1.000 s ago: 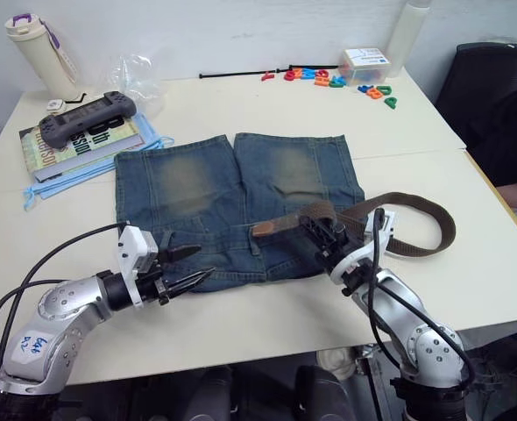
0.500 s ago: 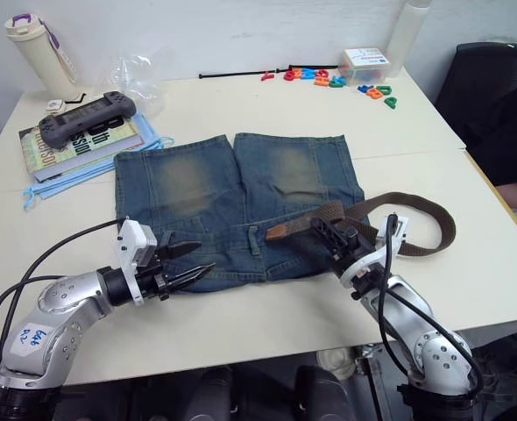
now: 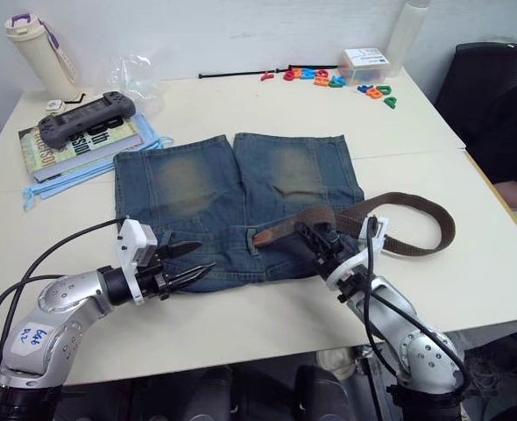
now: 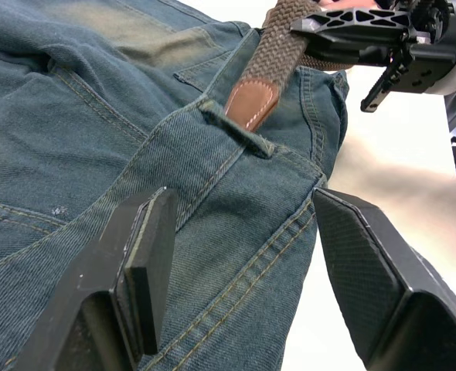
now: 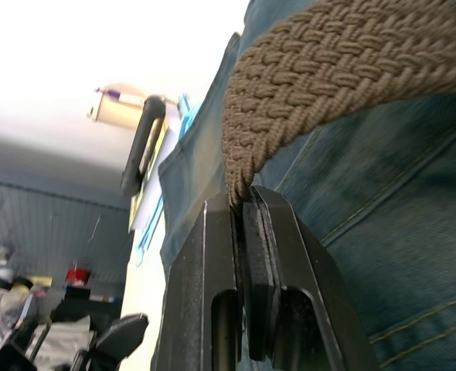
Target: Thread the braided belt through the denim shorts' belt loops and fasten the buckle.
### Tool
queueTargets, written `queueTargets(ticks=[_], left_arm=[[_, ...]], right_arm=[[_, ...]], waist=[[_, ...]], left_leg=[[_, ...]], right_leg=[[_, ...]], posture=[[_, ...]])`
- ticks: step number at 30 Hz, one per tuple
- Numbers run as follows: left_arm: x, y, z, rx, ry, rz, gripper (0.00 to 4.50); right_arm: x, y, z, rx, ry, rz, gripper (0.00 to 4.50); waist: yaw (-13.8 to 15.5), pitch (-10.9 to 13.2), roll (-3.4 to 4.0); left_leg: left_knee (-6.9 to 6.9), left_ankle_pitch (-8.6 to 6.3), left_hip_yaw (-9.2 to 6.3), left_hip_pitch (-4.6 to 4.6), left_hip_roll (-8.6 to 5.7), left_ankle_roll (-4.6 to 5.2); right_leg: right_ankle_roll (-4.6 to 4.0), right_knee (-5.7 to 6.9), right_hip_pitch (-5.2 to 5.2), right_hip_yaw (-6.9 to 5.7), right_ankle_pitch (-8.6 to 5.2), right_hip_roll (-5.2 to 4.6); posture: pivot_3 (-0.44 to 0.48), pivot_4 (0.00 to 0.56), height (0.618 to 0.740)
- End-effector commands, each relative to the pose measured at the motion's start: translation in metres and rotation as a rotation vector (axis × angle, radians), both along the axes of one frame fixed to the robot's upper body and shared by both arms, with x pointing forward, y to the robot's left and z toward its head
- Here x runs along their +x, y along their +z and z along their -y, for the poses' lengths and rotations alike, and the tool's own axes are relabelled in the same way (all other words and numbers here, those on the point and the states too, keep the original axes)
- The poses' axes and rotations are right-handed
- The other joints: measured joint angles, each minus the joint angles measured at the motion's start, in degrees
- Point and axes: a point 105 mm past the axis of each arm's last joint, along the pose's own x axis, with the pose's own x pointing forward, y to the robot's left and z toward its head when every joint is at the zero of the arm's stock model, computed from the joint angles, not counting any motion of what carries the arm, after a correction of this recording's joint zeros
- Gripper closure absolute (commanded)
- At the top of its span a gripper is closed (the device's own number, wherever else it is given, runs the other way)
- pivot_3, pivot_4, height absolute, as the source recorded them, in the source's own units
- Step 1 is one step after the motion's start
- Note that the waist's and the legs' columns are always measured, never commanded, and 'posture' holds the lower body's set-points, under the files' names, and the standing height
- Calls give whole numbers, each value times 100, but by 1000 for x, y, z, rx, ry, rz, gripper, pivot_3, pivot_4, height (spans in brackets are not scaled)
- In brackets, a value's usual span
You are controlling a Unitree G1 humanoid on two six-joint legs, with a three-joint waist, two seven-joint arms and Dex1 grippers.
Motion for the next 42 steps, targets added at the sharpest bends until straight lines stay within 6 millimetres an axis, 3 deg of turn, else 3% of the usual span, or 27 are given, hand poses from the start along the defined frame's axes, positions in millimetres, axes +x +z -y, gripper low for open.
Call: queueTargets(ticks=[1, 5, 13, 19, 35, 42], left_arm=[[0, 9, 2, -1, -14, 48, 1403], [1, 9, 3, -5, -15, 47, 1403], [3, 9, 5, -7, -19, 48, 1403], [2, 9, 6, -10, -23, 44, 1403], [3, 10, 4, -6, -7, 37, 1403], [3, 9, 5, -4, -7, 32, 1403]], right_arm=[[-2, 4, -8, 8, 37, 27, 4500], [-1, 1, -14, 3, 75, 20, 4500], [1, -12, -6, -53, 90, 6, 4500], [11, 4, 10, -114, 24, 147, 4500], [6, -3, -6, -422, 12, 325, 4500], [10, 10, 18, -438, -68, 363, 4500]], waist=[[-1, 0, 0], [-7, 0, 0], [-11, 0, 0], [-1, 0, 0], [-5, 0, 0], [7, 0, 0]], left_leg=[[0, 0, 0, 0, 0, 0], [-1, 0, 1, 0, 0, -1], [-1, 0, 2, 1, 1, -1], [-1, -1, 3, 1, 1, -2], [-1, -1, 3, 1, 0, -4], [-1, -1, 3, 1, 0, -5]], right_leg=[[0, 0, 0, 0, 0, 0], [0, 0, 0, 0, 0, 1], [0, 0, 0, 1, 0, 1], [-1, 0, 0, 1, 0, 2], [-1, -1, -1, 1, 0, 2], [-1, -1, 0, 1, 0, 2]], posture=[[0, 150, 703], [0, 150, 703], [0, 150, 703], [0, 150, 703], [0, 150, 703], [0, 150, 703]])
